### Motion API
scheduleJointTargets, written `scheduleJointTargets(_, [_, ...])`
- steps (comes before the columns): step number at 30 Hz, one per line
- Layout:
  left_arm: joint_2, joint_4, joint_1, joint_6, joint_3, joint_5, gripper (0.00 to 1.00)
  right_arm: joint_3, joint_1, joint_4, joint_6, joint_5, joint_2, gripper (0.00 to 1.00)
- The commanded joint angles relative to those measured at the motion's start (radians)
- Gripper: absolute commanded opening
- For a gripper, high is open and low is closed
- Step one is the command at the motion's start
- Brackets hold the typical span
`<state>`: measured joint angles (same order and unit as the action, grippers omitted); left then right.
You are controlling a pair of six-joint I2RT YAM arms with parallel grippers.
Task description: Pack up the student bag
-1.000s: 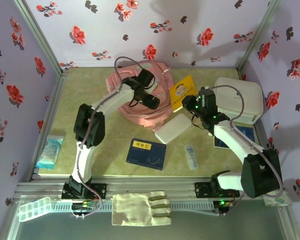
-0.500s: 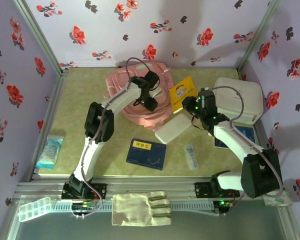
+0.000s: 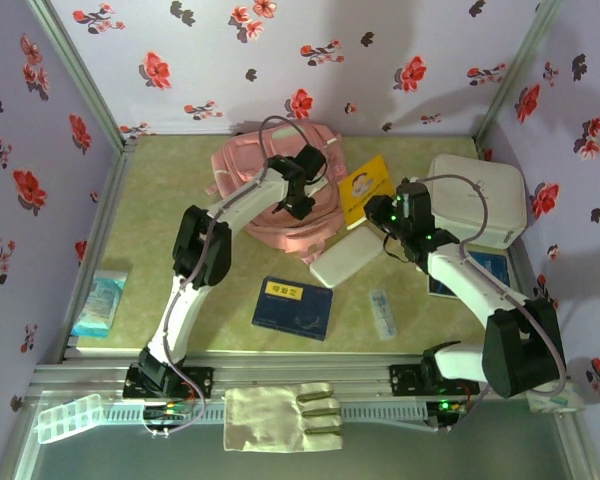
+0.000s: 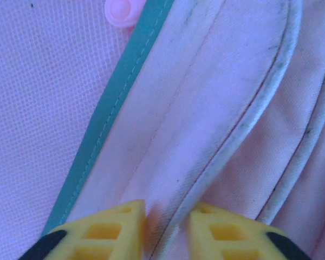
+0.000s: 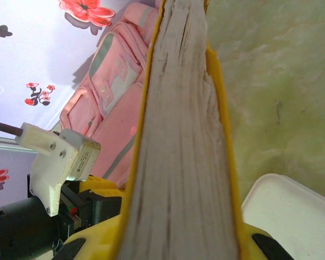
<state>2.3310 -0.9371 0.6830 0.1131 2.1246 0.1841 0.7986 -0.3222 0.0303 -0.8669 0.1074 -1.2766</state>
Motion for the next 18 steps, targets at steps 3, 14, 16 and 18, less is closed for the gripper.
scheduleJointTargets(3, [-0.121,0.115,-0.003,-0.001,-0.048,0.072,0.11,-0.002,0.006,0.060,0.027,-0.069,0.082,0.16])
scheduleJointTargets(14, [-0.296,0.235,-0.001,-0.089,-0.137,0.072,0.00,-0.033,0.006,0.023,0.051,-0.132,0.144,0.17])
scheduleJointTargets(16, [-0.322,0.254,-0.001,-0.110,-0.144,0.073,0.00,-0.043,0.006,0.027,0.051,-0.136,0.158,0.17])
scheduleJointTargets(18, [-0.352,0.285,-0.002,-0.133,-0.157,0.073,0.00,-0.056,0.006,0.032,0.053,-0.148,0.176,0.18])
